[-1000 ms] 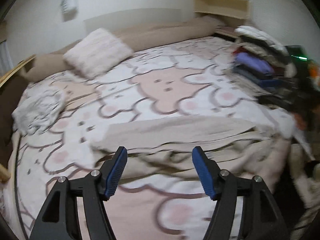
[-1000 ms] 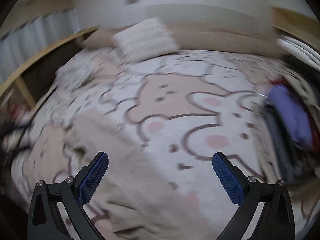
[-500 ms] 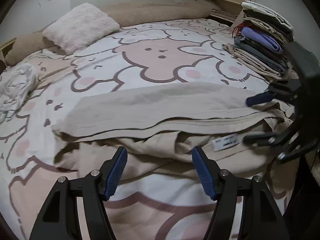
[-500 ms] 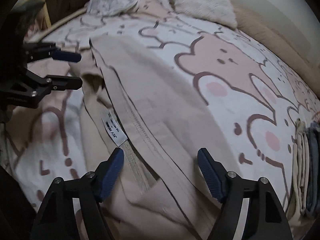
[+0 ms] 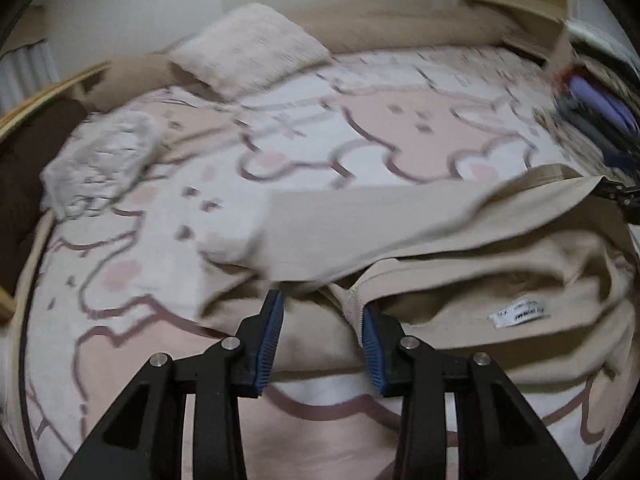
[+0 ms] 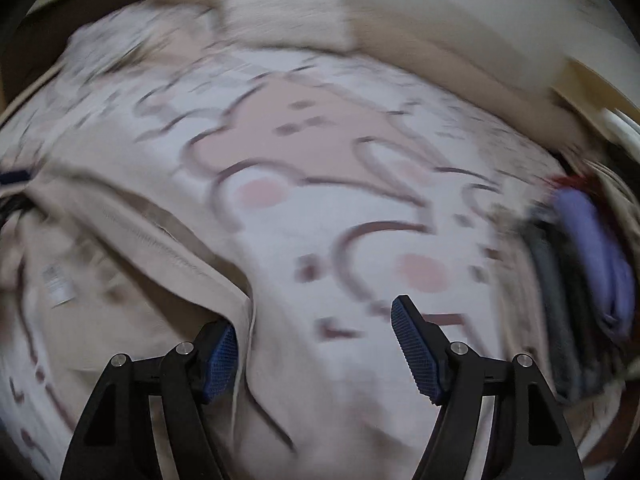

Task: Fold clothes
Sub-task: 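Drag the beige garment onto the open bed with the left tool, then grasp the garment edge with the right tool while the left tool holds another edge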

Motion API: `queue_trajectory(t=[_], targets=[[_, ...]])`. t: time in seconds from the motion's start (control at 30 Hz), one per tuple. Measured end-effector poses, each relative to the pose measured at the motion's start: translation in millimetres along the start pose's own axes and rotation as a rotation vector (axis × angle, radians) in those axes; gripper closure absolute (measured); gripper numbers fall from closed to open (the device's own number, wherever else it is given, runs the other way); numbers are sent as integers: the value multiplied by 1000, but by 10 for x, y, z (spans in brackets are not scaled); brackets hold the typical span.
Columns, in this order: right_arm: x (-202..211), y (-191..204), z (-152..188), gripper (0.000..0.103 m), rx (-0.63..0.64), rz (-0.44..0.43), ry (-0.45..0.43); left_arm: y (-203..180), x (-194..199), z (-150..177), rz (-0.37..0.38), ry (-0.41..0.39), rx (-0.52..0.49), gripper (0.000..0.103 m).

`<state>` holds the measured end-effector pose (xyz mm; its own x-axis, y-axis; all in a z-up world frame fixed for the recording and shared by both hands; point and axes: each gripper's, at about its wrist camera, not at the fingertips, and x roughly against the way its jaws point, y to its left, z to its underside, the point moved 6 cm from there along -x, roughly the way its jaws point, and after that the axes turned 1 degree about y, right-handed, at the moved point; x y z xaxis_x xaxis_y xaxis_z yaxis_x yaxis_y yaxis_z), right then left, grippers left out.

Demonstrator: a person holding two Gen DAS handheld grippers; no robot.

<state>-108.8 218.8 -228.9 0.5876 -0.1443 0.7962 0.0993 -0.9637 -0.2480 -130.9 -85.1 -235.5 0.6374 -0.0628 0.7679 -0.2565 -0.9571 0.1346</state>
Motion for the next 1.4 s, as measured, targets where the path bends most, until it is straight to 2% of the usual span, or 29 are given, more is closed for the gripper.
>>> queue_trajectory(t=[0.07,0.17,0.2,0.3,0.33,0.4,0.43,0.47,0.53,0.67,0.83,1.0,1.13,1.23,1.37,1.4], targets=[[66,-226,-71,30,-62,20,-15,121,137,-66,-27,-45,23,68],[172,-372,-143,29,-84,21,-23,244,383,-164,-48,-126,46,71],[222,-352,-165,29,-62,-15,-20,275,473,-197,-52,-155,51,71],[530,23,-205,29,78,-293,-22,299,753,-287,-47,-244,45,71],[708,154,-241,29,106,-390,-55,288,870,-314,-47,-280,35,71],[1013,369,-357,29,160,-512,-129,242,1027,-348,-32,-328,21,71],[1167,476,-422,23,189,-566,-168,216,1112,-367,-21,-352,14,71],[1283,583,-496,14,226,-596,-205,182,1169,-385,-7,-369,9,71],[1400,800,-673,8,322,-580,-271,103,1317,-427,23,-410,-11,71],[1608,1216,-1000,8,498,-553,-385,-23,1518,-530,50,-449,-37,71],[1579,1463,-1050,8,499,-626,-349,-113,1683,-678,71,-467,-38,71],[1670,1442,-1066,9,383,-649,-400,-299,1787,-720,71,-476,-87,71],[1742,1377,-1093,20,359,-603,-435,-427,1906,-750,61,-487,-116,75],[1745,1348,-1096,43,366,-575,-448,-480,1981,-773,54,-493,-122,75],[1810,1343,-1099,69,353,-623,-474,-585,2081,-780,49,-498,-142,74],[1832,1339,-1108,72,353,-630,-484,-596,2110,-777,53,-499,-145,69]])
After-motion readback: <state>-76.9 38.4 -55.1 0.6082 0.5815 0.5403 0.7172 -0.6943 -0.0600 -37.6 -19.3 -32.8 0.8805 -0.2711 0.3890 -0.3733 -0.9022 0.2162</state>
